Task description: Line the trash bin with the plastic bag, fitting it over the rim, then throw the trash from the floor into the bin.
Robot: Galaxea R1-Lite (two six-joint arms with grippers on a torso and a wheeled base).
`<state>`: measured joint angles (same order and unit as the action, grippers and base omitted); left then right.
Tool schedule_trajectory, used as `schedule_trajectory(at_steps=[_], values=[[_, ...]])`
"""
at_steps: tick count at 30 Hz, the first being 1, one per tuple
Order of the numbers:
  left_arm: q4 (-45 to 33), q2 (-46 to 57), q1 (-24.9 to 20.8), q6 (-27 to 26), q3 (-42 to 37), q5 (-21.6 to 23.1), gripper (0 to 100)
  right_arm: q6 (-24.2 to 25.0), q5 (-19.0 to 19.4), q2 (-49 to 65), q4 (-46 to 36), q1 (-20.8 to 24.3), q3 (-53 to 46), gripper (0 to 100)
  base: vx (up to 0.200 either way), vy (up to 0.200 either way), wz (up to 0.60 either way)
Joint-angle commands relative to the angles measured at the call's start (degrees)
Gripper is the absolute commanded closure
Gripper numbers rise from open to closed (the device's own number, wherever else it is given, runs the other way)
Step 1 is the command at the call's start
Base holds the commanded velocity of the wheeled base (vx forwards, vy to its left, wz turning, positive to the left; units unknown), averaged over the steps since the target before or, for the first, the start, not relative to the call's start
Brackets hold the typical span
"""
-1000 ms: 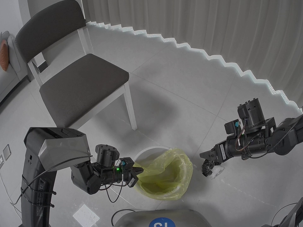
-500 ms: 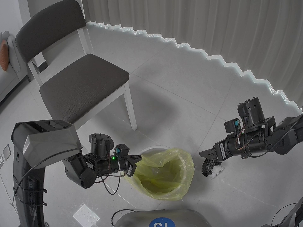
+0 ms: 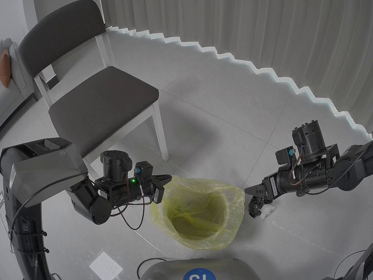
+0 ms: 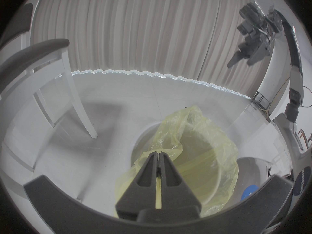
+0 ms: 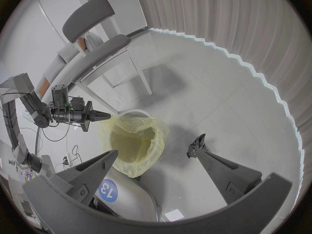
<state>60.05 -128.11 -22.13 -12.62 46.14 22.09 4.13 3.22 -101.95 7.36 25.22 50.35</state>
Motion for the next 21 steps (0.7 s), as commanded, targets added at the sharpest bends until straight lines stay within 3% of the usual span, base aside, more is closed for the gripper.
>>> schedule_trajectory(at_steps=[1, 10, 21], values=[[0.2, -1.4, 0.7, 1.6, 1.9, -0.7, 100, 0.0, 0.6, -0.4, 0.1, -0.3, -0.2, 0, 0.000, 0.000, 0.00], [1.4, -4.7, 1.1, 5.5, 7.6, -1.6, 100, 0.0, 0.9, -0.8, 0.1, -0.9, -0.2, 0, 0.000, 0.000, 0.00], [1.0, -8.9, 1.0, 6.1, 13.3, -1.6, 100, 0.0, 0.9, -0.7, 0.0, -1.1, -0.4, 0, 0.000, 0.000, 0.00]])
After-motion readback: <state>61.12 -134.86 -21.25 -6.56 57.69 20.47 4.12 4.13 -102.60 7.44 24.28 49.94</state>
